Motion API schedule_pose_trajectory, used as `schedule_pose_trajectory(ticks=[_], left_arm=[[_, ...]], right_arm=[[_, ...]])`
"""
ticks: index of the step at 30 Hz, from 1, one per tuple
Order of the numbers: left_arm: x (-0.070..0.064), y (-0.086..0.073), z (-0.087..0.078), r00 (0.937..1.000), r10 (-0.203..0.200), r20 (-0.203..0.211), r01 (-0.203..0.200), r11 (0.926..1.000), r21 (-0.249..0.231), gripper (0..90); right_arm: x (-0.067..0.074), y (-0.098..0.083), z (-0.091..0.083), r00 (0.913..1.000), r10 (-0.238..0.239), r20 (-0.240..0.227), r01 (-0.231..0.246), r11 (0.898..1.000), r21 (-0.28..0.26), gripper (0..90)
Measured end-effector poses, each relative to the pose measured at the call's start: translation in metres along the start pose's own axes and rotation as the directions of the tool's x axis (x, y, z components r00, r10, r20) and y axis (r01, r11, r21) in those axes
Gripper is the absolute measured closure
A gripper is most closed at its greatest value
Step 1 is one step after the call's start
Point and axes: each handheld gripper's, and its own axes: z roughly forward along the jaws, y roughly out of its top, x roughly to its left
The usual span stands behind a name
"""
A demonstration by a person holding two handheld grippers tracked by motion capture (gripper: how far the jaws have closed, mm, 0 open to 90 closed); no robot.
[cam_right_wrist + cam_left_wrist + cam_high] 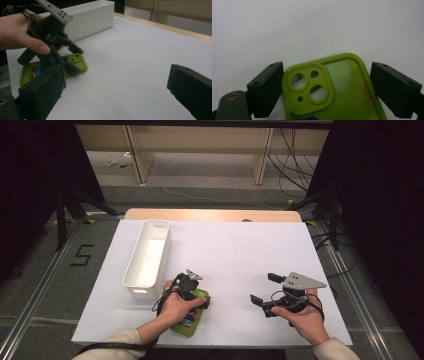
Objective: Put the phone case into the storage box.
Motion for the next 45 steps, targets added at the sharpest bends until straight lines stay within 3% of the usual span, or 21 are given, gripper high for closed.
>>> schedule_pose_trajectory(ticks=[13,24,30,45], left_arm=[[0.0,0.001,-0.002,0.9999,0.0,0.016,0.0,1.0,-0.006,14.4],[-0.002,0.005,-0.01,0.9994,0.002,0.034,0.0,0.9985,-0.055,15.7],[-0.001,0.006,-0.012,0.9992,-0.004,0.039,0.006,0.9983,-0.058,15.8],[0.001,0.019,-0.034,0.9997,0.009,0.021,-0.005,0.9863,-0.165,16.0]], right_arm=[[0.0,0.0,0.0,1.0,0.0,0.001,0.0,1.0,-0.002,3.1],[0.0,0.0,0.0,1.0,-0.002,0.0,0.002,1.0,-0.005,3.2],[0.0,0.0,0.0,1.0,-0.001,0.001,0.001,1.0,-0.006,3.2],[-0.001,0.0,-0.001,1.0,0.001,0.0,-0.001,1.0,-0.011,3.6]])
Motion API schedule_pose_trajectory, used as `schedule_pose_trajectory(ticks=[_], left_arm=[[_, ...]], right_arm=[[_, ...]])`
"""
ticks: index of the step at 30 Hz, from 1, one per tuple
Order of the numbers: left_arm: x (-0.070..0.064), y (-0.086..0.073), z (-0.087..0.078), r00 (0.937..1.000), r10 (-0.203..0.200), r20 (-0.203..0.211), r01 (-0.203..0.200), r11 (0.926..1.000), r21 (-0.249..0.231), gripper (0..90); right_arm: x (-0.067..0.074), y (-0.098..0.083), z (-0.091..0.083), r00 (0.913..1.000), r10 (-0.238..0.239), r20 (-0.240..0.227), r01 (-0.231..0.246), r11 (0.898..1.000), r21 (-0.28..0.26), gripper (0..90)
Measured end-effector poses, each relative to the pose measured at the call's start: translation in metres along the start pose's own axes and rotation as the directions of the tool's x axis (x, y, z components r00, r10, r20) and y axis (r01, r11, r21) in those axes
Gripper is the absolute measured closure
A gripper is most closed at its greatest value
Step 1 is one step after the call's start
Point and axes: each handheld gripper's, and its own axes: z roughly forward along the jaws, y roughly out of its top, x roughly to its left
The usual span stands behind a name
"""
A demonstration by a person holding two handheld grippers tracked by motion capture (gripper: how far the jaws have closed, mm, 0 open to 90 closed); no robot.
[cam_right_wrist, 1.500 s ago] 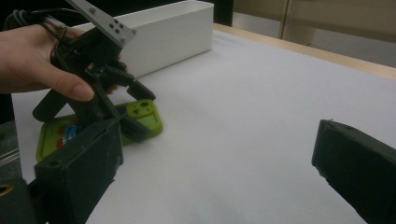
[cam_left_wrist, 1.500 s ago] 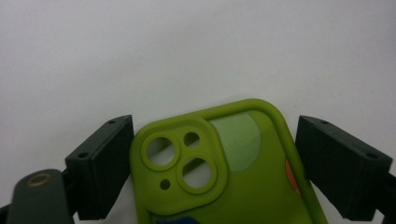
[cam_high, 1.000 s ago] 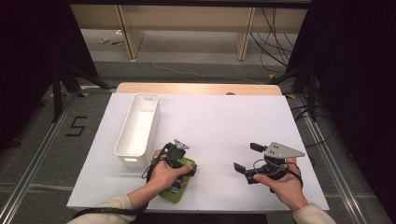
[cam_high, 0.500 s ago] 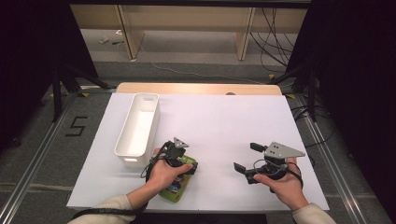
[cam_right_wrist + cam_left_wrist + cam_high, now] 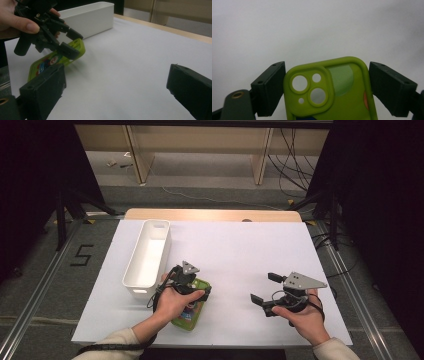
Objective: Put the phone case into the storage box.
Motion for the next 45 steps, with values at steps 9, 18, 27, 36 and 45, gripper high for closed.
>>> schedule_pose_trajectory(ticks=[9,18,27,36,45], left_arm=[[0.002,0.009,-0.01,1.0,-0.007,-0.004,0.007,0.9982,-0.06,16.1],[0.004,0.019,-0.02,0.9999,-0.016,0.002,0.016,0.9935,-0.113,16.1],[0.006,0.029,-0.029,0.9998,-0.019,-0.002,0.018,0.9867,-0.162,16.1],[0.01,0.037,-0.031,0.9996,-0.026,-0.009,0.024,0.9814,-0.19,16.1],[0.014,0.043,-0.034,0.9994,-0.033,-0.014,0.029,0.9765,-0.214,16.1]], right_arm=[[0.0,0.0,0.0,1.0,0.001,0.001,-0.001,1.0,-0.003,3.9],[-0.001,0.0,-0.001,1.0,0.007,0.004,-0.007,1.0,-0.007,4.3],[-0.001,0.0,0.0,0.9999,0.013,0.004,-0.013,1.0,-0.014,4.5],[-0.001,0.0,0.0,0.9997,0.026,0.0,-0.026,0.999,-0.019,4.6],[-0.001,0.0,0.0,0.9996,0.027,-0.002,-0.028,0.999,-0.022,4.9]])
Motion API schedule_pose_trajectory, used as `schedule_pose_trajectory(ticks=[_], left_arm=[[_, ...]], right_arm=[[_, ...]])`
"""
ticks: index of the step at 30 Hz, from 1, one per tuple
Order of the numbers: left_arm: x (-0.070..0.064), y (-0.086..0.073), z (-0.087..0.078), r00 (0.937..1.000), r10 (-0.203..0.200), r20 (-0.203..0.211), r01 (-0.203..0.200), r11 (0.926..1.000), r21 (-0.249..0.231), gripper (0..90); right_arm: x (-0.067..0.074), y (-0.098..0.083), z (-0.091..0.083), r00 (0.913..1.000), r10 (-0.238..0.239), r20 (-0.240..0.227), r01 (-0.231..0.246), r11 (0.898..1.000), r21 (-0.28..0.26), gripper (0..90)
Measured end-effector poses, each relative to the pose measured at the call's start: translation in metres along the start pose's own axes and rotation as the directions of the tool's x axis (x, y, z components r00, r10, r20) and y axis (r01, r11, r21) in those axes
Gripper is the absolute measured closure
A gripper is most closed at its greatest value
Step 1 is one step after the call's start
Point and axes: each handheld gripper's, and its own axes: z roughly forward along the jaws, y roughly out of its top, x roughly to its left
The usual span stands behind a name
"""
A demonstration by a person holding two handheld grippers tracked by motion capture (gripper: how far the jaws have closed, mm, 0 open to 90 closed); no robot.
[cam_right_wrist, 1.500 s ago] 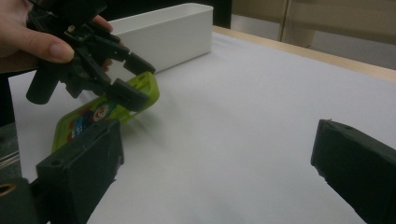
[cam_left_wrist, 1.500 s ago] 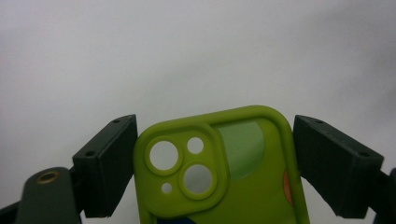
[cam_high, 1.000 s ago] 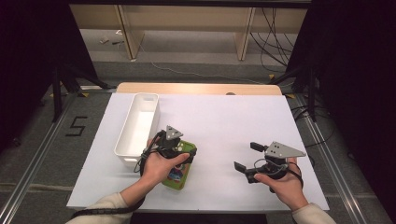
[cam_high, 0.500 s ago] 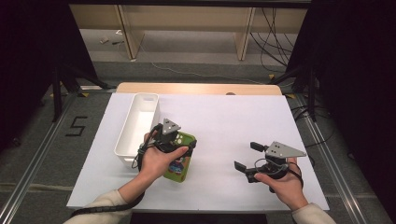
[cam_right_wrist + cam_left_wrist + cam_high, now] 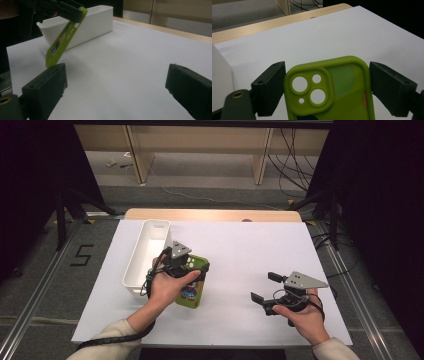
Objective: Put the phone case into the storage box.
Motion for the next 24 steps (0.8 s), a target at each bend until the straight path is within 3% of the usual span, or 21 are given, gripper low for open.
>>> schedule_pose_trajectory(ticks=[24], left_arm=[[0.002,0.016,0.001,0.9998,-0.003,-0.019,0.002,0.9988,-0.049,16.1]], right_arm=[[-0.001,0.0,0.0,1.0,0.006,-0.002,-0.006,1.0,-0.002,6.1]])
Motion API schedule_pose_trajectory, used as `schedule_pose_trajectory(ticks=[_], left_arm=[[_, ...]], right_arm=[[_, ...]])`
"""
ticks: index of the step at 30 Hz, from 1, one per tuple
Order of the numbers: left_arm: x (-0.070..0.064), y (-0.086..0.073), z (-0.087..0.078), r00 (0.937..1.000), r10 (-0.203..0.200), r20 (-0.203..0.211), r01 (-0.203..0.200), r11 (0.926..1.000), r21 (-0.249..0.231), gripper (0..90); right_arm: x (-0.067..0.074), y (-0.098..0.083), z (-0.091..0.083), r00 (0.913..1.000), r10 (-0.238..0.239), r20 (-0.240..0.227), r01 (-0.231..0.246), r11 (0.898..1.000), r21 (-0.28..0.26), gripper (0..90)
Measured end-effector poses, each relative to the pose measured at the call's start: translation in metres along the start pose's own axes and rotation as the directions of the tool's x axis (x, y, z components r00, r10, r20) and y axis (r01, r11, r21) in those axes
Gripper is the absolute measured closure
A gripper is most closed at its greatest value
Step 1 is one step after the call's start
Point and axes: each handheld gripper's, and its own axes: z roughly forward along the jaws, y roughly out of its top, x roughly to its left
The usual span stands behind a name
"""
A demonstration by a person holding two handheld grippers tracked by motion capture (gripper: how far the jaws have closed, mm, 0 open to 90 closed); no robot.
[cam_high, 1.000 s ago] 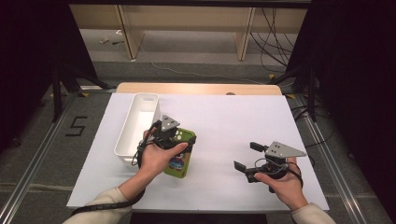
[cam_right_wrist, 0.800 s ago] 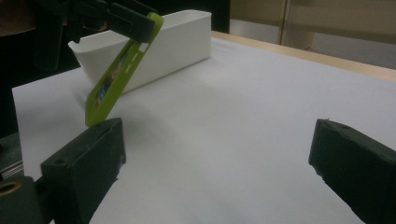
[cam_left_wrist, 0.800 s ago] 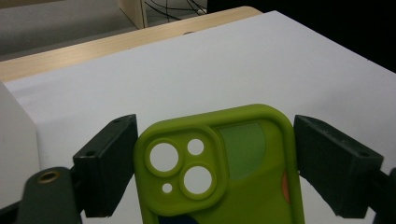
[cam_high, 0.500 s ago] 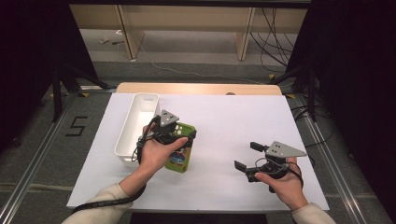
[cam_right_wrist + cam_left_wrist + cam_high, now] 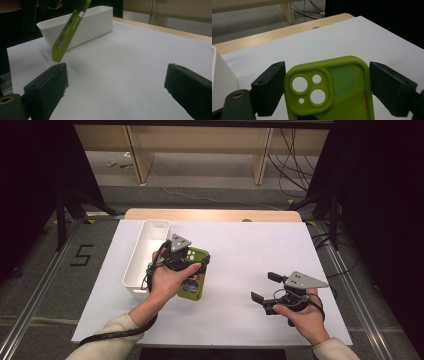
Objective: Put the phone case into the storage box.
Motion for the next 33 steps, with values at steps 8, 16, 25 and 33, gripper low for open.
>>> schedule_pose_trajectory(ticks=[8,16,25,33], left_arm=[[0.001,0.005,-0.001,1.0,-0.005,-0.005,0.005,0.9998,-0.017,16.2],[0.004,0.01,-0.002,0.9999,-0.007,-0.011,0.006,0.9996,-0.028,16.2],[0.005,0.016,-0.002,0.9998,-0.006,-0.017,0.006,0.999,-0.045,16.3],[0.009,0.022,-0.001,0.9997,0.012,-0.019,-0.014,0.9977,-0.067,16.2]], right_arm=[[0.0,0.0,0.0,1.0,0.002,0.0,-0.002,1.0,-0.002,6.3],[0.0,0.0,0.0,1.0,0.003,0.001,-0.003,1.0,-0.004,6.4],[-0.001,0.0,0.0,1.0,0.004,0.001,-0.004,1.0,-0.004,6.5],[-0.001,0.0,0.0,1.0,0.005,0.001,-0.005,1.0,-0.004,6.5]])
